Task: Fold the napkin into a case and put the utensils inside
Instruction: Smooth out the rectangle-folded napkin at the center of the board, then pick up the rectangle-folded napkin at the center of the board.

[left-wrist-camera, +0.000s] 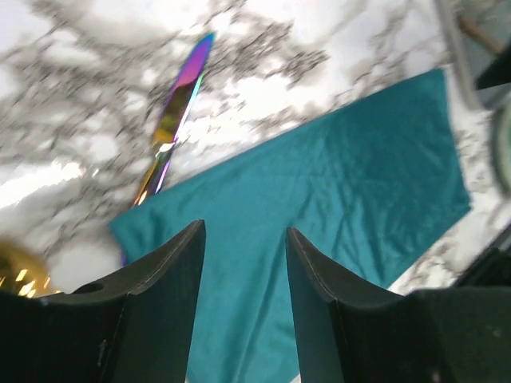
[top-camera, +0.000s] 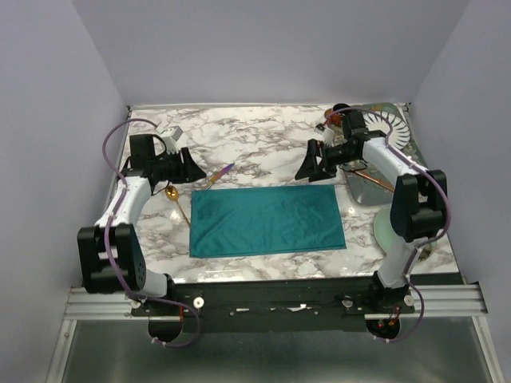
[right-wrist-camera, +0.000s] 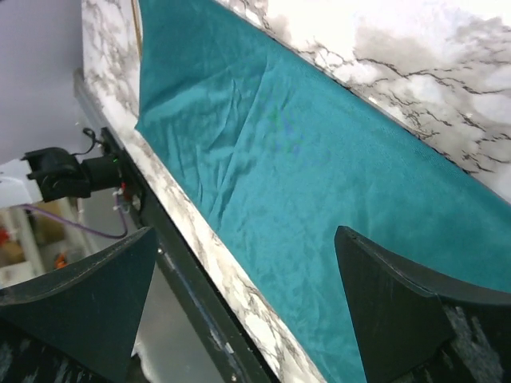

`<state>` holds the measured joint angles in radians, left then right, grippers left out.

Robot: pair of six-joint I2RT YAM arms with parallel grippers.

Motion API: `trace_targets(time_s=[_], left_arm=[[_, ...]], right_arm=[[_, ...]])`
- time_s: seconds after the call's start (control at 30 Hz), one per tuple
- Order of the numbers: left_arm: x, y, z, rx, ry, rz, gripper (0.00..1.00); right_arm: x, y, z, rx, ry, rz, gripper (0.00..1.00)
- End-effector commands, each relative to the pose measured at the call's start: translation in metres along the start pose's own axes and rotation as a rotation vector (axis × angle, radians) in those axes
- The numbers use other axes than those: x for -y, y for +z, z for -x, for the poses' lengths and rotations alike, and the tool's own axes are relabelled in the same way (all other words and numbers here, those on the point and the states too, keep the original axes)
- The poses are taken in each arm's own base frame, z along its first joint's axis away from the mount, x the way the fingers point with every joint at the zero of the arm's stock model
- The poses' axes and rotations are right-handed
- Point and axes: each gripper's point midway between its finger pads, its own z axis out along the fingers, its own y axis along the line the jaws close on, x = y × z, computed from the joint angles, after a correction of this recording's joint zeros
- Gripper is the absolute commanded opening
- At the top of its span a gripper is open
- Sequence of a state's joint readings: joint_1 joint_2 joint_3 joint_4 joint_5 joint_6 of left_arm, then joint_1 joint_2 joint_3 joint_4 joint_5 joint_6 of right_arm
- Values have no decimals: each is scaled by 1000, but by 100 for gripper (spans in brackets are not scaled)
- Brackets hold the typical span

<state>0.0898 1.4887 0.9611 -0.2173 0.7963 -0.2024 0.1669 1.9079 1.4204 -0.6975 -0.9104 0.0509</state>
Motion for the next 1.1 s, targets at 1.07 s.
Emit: trace_targets(time_s=[1.07], left_arm=[[-39,-69,-173,-624,-388,684,41]], right_arm=[[44,-53,-53,-60,100,-435,100]])
